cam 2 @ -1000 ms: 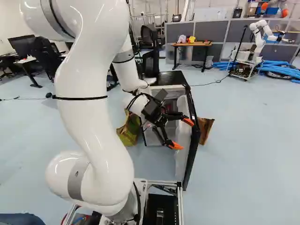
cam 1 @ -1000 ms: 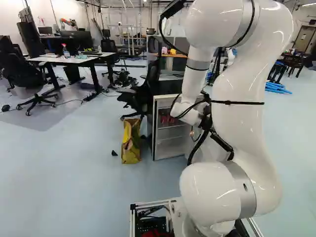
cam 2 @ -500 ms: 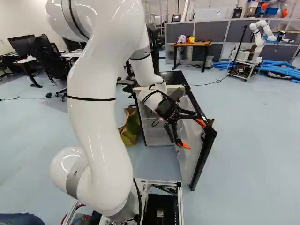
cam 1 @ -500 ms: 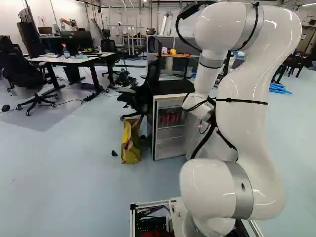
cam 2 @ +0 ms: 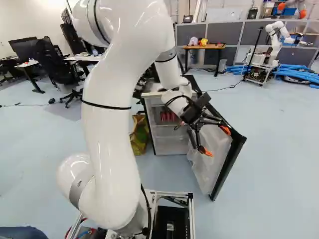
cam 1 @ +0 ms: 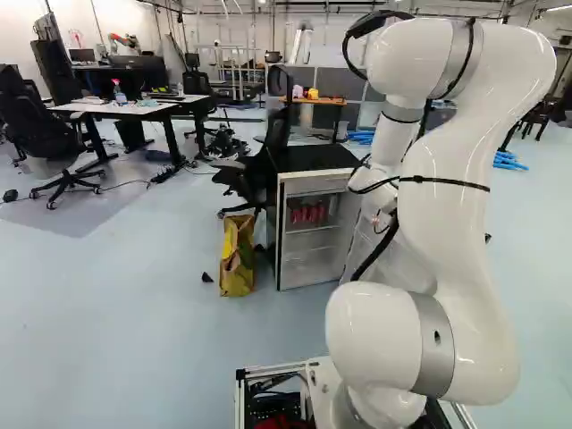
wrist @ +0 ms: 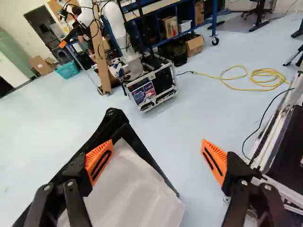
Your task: Grab a drink from the fridge
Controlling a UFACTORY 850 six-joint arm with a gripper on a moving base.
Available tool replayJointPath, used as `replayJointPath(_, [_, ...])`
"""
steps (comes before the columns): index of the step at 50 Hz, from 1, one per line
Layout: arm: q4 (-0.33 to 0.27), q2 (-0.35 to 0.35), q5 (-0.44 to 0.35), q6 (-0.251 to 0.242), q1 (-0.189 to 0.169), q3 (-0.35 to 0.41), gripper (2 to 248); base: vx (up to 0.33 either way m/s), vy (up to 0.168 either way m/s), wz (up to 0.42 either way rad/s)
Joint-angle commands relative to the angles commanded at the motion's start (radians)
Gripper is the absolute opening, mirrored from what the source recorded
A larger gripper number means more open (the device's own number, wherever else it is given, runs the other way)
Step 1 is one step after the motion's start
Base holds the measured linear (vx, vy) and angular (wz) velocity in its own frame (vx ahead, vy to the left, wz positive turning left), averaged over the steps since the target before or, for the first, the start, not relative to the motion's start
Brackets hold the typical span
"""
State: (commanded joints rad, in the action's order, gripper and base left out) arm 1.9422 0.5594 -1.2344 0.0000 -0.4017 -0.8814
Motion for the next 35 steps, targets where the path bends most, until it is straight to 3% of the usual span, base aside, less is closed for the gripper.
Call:
replayJointPath(27, [-0.065, 0.070, 0.027, 0.000, -0.115, -0.143, 247, 0.000, 0.000, 0.000])
replayJointPath(35, [-0.087, 0.072, 0.033, 0.000, -0.117, -0.147, 247, 0.000, 0.000, 0.000])
